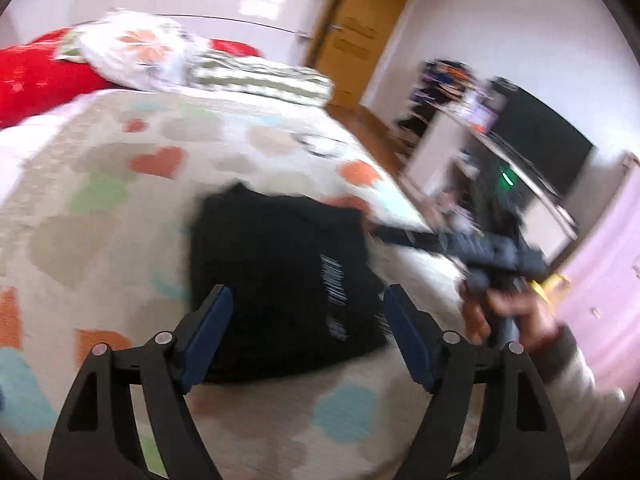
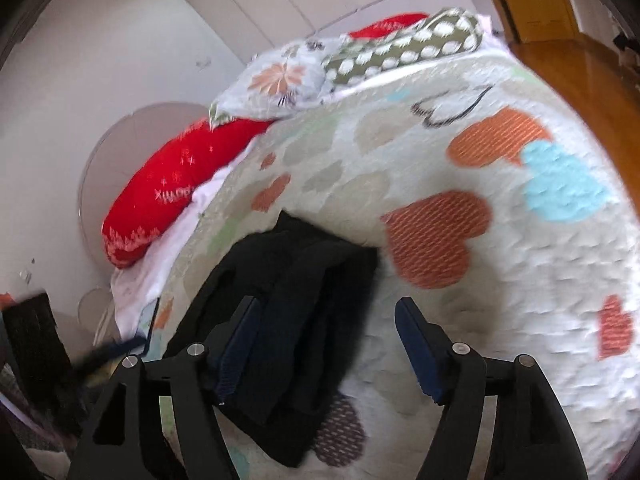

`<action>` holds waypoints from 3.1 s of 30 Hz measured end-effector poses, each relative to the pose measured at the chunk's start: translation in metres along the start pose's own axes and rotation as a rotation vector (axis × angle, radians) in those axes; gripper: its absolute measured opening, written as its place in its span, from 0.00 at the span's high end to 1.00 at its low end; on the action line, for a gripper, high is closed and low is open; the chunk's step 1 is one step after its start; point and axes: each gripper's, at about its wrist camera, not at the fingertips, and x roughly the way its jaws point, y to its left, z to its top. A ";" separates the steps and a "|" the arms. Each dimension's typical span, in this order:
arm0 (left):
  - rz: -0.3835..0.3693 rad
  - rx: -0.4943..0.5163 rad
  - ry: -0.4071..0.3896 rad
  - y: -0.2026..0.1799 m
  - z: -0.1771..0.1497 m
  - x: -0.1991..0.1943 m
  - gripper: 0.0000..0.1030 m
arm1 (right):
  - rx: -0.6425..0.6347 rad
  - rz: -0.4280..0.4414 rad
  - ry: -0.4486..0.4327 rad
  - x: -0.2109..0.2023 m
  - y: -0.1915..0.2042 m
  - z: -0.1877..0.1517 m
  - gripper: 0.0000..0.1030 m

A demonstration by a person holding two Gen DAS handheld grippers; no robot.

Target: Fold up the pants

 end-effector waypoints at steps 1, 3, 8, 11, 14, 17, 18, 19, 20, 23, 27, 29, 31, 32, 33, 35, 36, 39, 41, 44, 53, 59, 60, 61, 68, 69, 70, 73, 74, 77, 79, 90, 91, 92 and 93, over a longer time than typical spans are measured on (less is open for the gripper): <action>0.032 -0.019 0.006 0.009 0.004 0.004 0.24 | -0.012 -0.009 0.022 0.006 0.005 -0.004 0.31; 0.040 -0.046 0.023 0.021 0.004 0.015 0.24 | -0.083 -0.039 0.056 0.019 0.023 -0.011 0.51; 0.017 -0.090 0.064 0.032 -0.009 0.025 0.24 | -0.201 -0.041 0.019 0.006 0.049 -0.011 0.95; -0.001 -0.099 0.056 0.030 -0.012 0.027 0.24 | -0.239 -0.022 -0.001 -0.013 0.059 -0.012 0.95; -0.014 -0.099 0.079 0.029 -0.018 0.031 0.24 | -0.257 -0.048 0.010 -0.021 0.060 -0.023 0.95; -0.011 -0.084 0.092 0.026 -0.023 0.042 0.24 | -0.220 -0.137 0.078 -0.001 0.038 -0.035 0.94; 0.002 -0.070 0.090 0.024 -0.024 0.043 0.23 | -0.195 -0.136 0.100 0.005 0.029 -0.037 0.92; 0.012 -0.058 0.087 0.023 -0.025 0.044 0.21 | -0.175 -0.123 0.102 0.005 0.025 -0.036 0.90; 0.015 -0.053 0.085 0.022 -0.025 0.044 0.21 | -0.158 -0.117 0.090 0.000 0.024 -0.034 0.83; 0.010 -0.067 0.080 0.028 -0.028 0.044 0.19 | -0.185 -0.111 0.012 -0.024 0.040 -0.011 0.73; 0.020 -0.092 0.083 0.033 -0.032 0.049 0.19 | -0.314 -0.094 -0.019 -0.010 0.078 0.026 0.58; 0.020 -0.093 0.076 0.033 -0.033 0.047 0.19 | -0.361 -0.080 0.034 0.025 0.092 0.042 0.57; 0.019 -0.091 0.075 0.033 -0.034 0.046 0.19 | -0.400 -0.097 0.098 0.060 0.101 0.051 0.57; 0.018 -0.094 0.077 0.033 -0.034 0.045 0.19 | -0.415 -0.099 0.127 0.075 0.105 0.054 0.57; 0.016 -0.096 0.078 0.034 -0.034 0.045 0.19 | -0.432 -0.093 0.165 0.095 0.109 0.057 0.57; 0.009 -0.100 0.075 0.035 -0.035 0.045 0.19 | -0.444 -0.077 0.217 0.120 0.112 0.058 0.58; 0.009 -0.099 0.075 0.035 -0.035 0.045 0.19 | -0.457 -0.069 0.244 0.131 0.114 0.054 0.61; 0.014 -0.088 0.073 0.035 -0.038 0.046 0.19 | -0.532 -0.104 0.278 0.148 0.119 0.043 0.94; 0.011 -0.095 0.068 0.036 -0.038 0.046 0.18 | -0.558 -0.107 0.236 0.144 0.125 0.050 0.94; 0.009 -0.100 0.058 0.035 -0.038 0.049 0.14 | -0.538 -0.082 0.198 0.147 0.130 0.062 0.94; 0.017 -0.094 0.111 0.040 -0.034 0.045 0.13 | -0.449 -0.166 0.114 0.127 0.107 0.068 0.80; 0.046 -0.137 0.046 0.056 -0.011 0.027 0.13 | -0.417 -0.225 0.017 0.040 0.091 0.056 0.75; 0.049 -0.138 0.047 0.056 -0.007 0.029 0.13 | -0.426 -0.229 0.016 0.034 0.091 0.048 0.74; 0.049 -0.136 0.054 0.054 -0.003 0.033 0.13 | -0.431 -0.221 0.018 0.028 0.091 0.039 0.74; 0.078 -0.070 0.122 0.035 -0.006 0.066 0.13 | -0.452 -0.286 0.092 0.046 0.080 -0.007 0.75; 0.086 -0.070 0.132 0.034 -0.006 0.069 0.13 | -0.455 -0.300 0.074 0.049 0.076 -0.009 0.75; 0.102 -0.072 0.148 0.034 -0.008 0.074 0.13 | -0.452 -0.310 0.059 0.050 0.073 -0.009 0.75; 0.125 -0.073 0.161 0.033 -0.011 0.081 0.13 | -0.409 -0.315 0.018 0.054 0.062 -0.003 0.74; 0.130 -0.071 0.162 0.033 -0.012 0.083 0.13 | -0.401 -0.318 0.011 0.055 0.058 -0.001 0.74; 0.138 -0.065 0.160 0.032 -0.012 0.084 0.13 | -0.364 -0.304 -0.001 0.056 0.051 0.002 0.74; 0.140 -0.065 0.162 0.032 -0.012 0.083 0.13 | -0.342 -0.300 -0.003 0.054 0.050 0.004 0.74; 0.165 -0.044 0.122 0.027 -0.005 0.067 0.13 | -0.304 -0.267 -0.057 0.007 0.071 -0.005 0.64; 0.169 -0.044 0.118 0.026 -0.005 0.066 0.13 | -0.304 -0.257 -0.055 0.005 0.073 -0.007 0.64; 0.170 -0.045 0.117 0.025 -0.004 0.066 0.13 | -0.308 -0.249 -0.049 0.005 0.076 -0.010 0.63; 0.170 -0.047 0.116 0.025 -0.004 0.065 0.13 | -0.315 -0.251 -0.043 0.005 0.077 -0.013 0.63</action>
